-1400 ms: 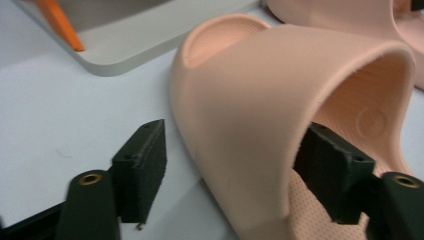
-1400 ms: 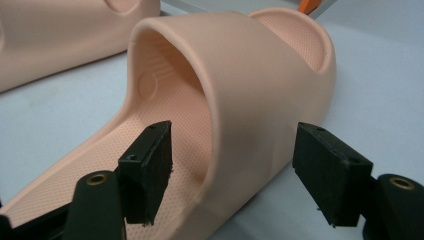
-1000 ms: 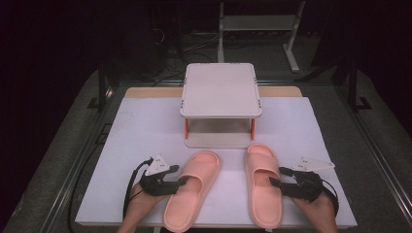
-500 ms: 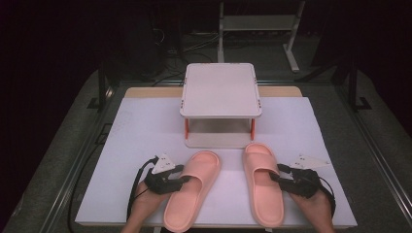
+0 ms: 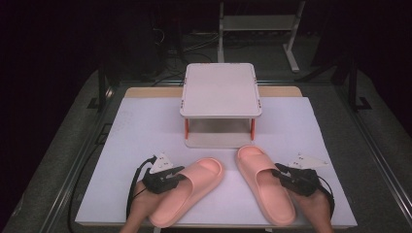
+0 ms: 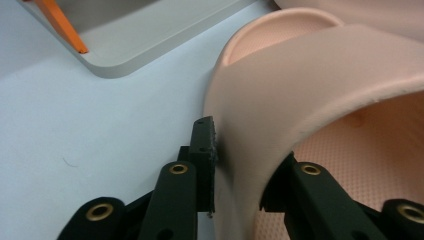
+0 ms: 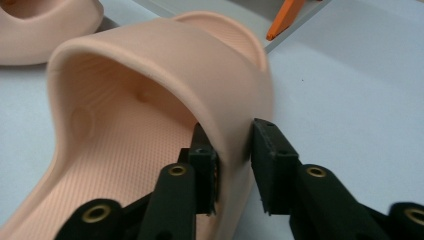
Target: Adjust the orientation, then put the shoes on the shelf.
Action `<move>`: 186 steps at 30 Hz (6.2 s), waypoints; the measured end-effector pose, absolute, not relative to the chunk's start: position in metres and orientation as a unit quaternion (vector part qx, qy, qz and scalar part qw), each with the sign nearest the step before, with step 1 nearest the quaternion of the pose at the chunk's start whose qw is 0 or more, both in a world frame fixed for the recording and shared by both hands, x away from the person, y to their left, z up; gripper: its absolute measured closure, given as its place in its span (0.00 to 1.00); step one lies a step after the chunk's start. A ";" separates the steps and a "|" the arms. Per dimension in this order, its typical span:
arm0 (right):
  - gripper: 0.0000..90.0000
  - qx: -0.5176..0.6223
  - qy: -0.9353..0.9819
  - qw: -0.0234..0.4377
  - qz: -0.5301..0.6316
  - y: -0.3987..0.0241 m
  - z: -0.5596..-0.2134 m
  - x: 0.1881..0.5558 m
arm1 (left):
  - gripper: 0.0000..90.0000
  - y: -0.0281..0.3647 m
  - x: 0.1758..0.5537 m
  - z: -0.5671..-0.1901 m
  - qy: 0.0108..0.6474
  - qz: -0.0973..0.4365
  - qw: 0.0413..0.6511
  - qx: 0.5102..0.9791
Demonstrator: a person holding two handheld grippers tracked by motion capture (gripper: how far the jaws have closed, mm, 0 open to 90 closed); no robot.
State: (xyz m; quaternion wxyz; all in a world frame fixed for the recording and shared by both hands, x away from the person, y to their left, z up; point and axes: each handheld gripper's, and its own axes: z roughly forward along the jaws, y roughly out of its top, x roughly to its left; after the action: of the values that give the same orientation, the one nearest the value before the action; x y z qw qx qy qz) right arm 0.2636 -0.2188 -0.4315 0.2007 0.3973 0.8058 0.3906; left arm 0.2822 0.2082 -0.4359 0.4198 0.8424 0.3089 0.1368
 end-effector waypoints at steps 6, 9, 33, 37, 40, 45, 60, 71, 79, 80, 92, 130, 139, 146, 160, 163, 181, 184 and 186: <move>0.90 0.403 0.803 0.187 0.397 -0.225 -0.431 0.261 | 0.88 0.213 0.282 -0.430 0.310 0.133 0.431 0.837; 0.91 0.407 0.800 0.186 0.399 -0.229 -0.430 0.259 | 0.89 0.217 0.282 -0.426 0.312 0.136 0.434 0.834; 0.91 0.396 0.782 0.192 0.441 -0.234 -0.407 0.243 | 0.89 0.257 0.273 -0.385 0.334 0.165 0.483 0.793; 0.91 0.394 0.777 0.183 0.456 -0.237 -0.399 0.243 | 0.89 0.257 0.270 -0.374 0.329 0.168 0.488 0.791; 0.91 0.383 0.786 0.183 0.449 -0.235 -0.390 0.244 | 0.89 0.255 0.268 -0.369 0.321 0.171 0.486 0.794; 0.91 0.368 0.792 0.184 0.451 -0.233 -0.375 0.245 | 0.90 0.252 0.269 -0.360 0.312 0.175 0.492 0.793; 0.92 0.347 0.780 0.178 0.489 -0.243 -0.324 0.257 | 0.90 0.255 0.290 -0.304 0.291 0.197 0.490 0.797; 0.92 0.332 0.778 0.199 0.494 -0.236 -0.300 0.270 | 0.90 0.252 0.309 -0.280 0.294 0.201 0.484 0.800; 0.92 0.339 0.771 0.218 0.493 -0.236 -0.282 0.290 | 0.90 0.249 0.326 -0.270 0.304 0.205 0.479 0.798; 0.92 0.340 0.771 0.220 0.492 -0.236 -0.281 0.293 | 0.90 0.246 0.332 -0.268 0.305 0.204 0.475 0.800; 0.92 0.346 0.771 0.232 0.482 -0.230 -0.273 0.321 | 0.90 0.240 0.361 -0.254 0.314 0.203 0.469 0.800; 0.92 0.382 0.767 0.244 0.454 -0.219 -0.254 0.403 | 0.90 0.228 0.446 -0.232 0.356 0.213 0.429 0.802; 0.92 0.387 0.769 0.246 0.446 -0.215 -0.247 0.421 | 0.90 0.225 0.469 -0.234 0.377 0.208 0.417 0.800; 0.92 0.387 0.770 0.250 0.441 -0.210 -0.243 0.435 | 0.90 0.219 0.480 -0.236 0.382 0.203 0.414 0.801; 0.92 0.404 0.768 0.249 0.430 -0.202 -0.241 0.463 | 0.90 0.207 0.499 -0.233 0.399 0.202 0.395 0.803; 0.92 0.407 0.768 0.249 0.428 -0.199 -0.240 0.469 | 0.90 0.205 0.503 -0.235 0.403 0.198 0.395 0.801; 0.92 0.420 0.771 0.241 0.414 -0.187 -0.245 0.488 | 0.90 0.193 0.515 -0.242 0.408 0.191 0.386 0.805; 0.92 0.425 0.770 0.241 0.410 -0.187 -0.248 0.490 | 0.90 0.190 0.515 -0.241 0.408 0.193 0.385 0.805; 0.92 0.426 0.772 0.241 0.406 -0.187 -0.250 0.493 | 0.90 0.190 0.517 -0.242 0.413 0.191 0.381 0.805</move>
State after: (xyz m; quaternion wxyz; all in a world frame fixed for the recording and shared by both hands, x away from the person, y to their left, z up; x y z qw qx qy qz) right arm 0.4926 -0.1869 -0.2499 0.2406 0.4263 0.7719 0.4058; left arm 0.5170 0.1900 -0.2424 0.3810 0.8047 0.4131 0.1914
